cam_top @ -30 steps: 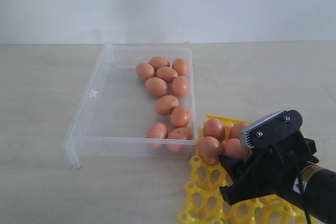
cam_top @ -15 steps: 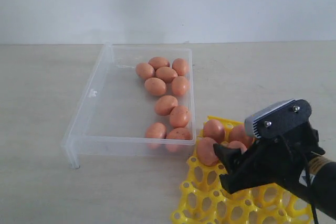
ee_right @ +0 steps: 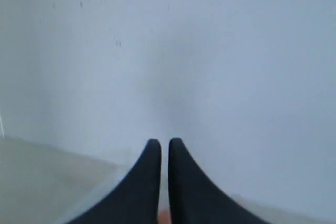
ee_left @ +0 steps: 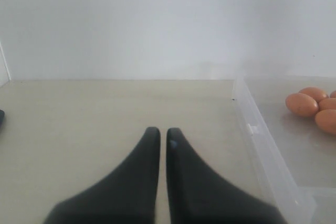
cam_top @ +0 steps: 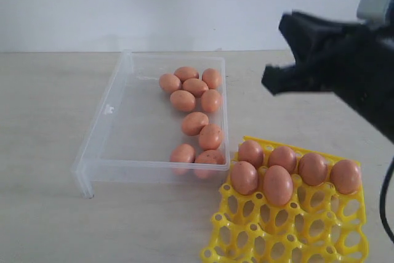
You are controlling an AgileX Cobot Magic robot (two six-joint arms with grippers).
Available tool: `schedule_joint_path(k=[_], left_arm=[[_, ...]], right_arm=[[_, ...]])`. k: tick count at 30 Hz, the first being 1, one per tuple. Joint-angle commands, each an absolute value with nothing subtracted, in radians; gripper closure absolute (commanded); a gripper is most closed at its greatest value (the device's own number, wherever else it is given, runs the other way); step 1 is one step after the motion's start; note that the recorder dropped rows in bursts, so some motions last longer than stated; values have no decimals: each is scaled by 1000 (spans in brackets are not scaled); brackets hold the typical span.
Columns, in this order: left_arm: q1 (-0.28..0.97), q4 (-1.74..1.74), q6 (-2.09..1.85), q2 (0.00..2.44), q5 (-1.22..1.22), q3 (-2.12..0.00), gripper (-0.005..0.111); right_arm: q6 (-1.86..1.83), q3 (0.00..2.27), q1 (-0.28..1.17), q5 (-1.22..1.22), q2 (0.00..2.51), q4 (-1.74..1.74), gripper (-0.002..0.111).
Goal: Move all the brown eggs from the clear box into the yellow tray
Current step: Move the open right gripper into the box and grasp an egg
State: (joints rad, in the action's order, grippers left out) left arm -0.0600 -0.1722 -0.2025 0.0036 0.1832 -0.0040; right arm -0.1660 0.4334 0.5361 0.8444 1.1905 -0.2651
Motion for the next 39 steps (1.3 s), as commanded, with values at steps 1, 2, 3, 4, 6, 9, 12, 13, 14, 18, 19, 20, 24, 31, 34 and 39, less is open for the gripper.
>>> schedule_joint_path(k=[1, 2, 3, 4, 6, 9, 12, 13, 14, 18, 19, 20, 24, 31, 34, 39], left_arm=[[-59, -171, -203, 0, 179, 0, 103], [-59, -171, -203, 0, 179, 0, 103], [-59, -171, -203, 0, 179, 0, 103], [-59, -171, -203, 0, 179, 0, 103], [-59, -171, -203, 0, 179, 0, 103], [-59, -171, -203, 0, 179, 0, 103], [-59, -171, -203, 0, 179, 0, 103], [-59, -171, -203, 0, 179, 0, 103], [-59, -171, -203, 0, 179, 0, 103], [-59, -171, -203, 0, 179, 0, 103], [-59, -171, -203, 0, 179, 0, 103], [-59, -171, -203, 0, 179, 0, 103], [-59, -171, -203, 0, 179, 0, 103], [-59, -171, -203, 0, 179, 0, 103], [-59, -171, -203, 0, 179, 0, 103], [-59, -171, -203, 0, 179, 0, 103]], right_arm=[[-242, 619, 532, 826, 1198, -264, 108], [-254, 664, 532, 812, 1214, -264, 108], [-263, 700, 532, 798, 1232, -264, 108], [-274, 754, 532, 768, 1263, -259, 108], [-279, 829, 532, 702, 1315, -242, 108], [-274, 1011, 532, 371, 1423, -165, 108], [-271, 1212, 545, -61, 1541, -143, 108], [-271, 1290, 545, -227, 1593, -143, 108], [-271, 1338, 547, -329, 1627, -143, 108], [-271, 1509, 547, -728, 1773, -140, 108], [-274, 1542, 547, -818, 1808, -139, 108], [-297, 1574, 547, -912, 1845, -136, 108], [-485, 1670, 547, -1221, 1973, -129, 108], [-817, 1682, 547, -1207, 2024, -137, 95], [-938, 1682, 547, -1105, 2022, -137, 69], [-1063, 1682, 547, -785, 2052, -125, 45]])
